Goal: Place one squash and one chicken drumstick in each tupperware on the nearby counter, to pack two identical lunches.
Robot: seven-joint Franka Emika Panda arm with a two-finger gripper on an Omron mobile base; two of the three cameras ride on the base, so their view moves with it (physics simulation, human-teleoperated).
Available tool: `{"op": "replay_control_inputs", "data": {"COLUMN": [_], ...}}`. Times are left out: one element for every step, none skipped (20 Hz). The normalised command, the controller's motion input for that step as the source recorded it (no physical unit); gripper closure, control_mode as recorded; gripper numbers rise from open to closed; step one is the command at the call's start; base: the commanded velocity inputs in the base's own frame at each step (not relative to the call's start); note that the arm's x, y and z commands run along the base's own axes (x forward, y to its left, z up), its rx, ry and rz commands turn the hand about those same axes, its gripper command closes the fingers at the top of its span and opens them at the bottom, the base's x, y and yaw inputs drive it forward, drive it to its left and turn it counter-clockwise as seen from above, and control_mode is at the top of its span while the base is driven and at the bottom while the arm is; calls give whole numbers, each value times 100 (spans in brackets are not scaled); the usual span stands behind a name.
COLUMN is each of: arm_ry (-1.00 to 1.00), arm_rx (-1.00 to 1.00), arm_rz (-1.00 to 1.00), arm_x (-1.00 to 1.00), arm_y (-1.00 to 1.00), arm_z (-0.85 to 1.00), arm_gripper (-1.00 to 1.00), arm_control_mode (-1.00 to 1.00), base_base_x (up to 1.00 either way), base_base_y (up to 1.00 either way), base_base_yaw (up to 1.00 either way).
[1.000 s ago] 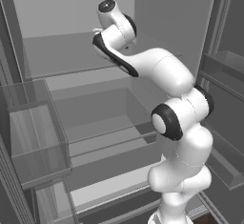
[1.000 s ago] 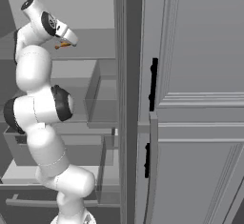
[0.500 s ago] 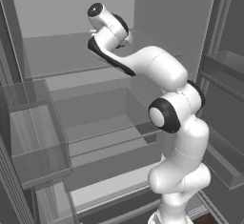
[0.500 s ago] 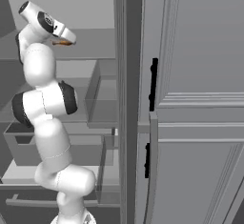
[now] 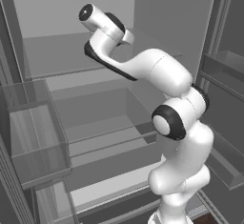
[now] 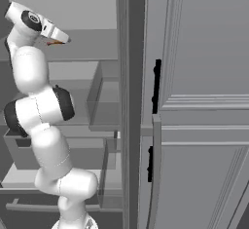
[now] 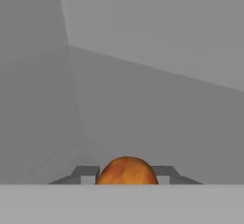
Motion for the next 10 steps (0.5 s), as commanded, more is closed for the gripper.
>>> {"op": "replay_control_inputs", "data": {"arm_ry": [-28,-30,-26,-25,-23,-22,-21,-16,-13,-9], "arm_rx": [0,0,0,0,0,0,0,0,5,10], "arm_rz": [0,0,0,0,0,0,0,0,0,0], "arm_x": [-100,-100,-100,-100,-100,-100,-100,-100,-100,-100], "arm_y": [-27,-19,-16,-24,-30,-34,-36,-34,-41,-41], "arm_z": [0,0,0,0,0,0,0,24,46,58], "arm_gripper": [100,100,100,100,100,100,100,100,100,100], "arm_control_mode": [-100,-100,-100,-100,-100,-100,-100,-100,-100,-100], "base_base_x": [0,0,0,0,0,0,0,0,0,0], "base_base_y": [0,0,0,0,0,0,0,0,0,0], "base_base_yaw": [0,0,0,0,0,0,0,0,0,0]}}
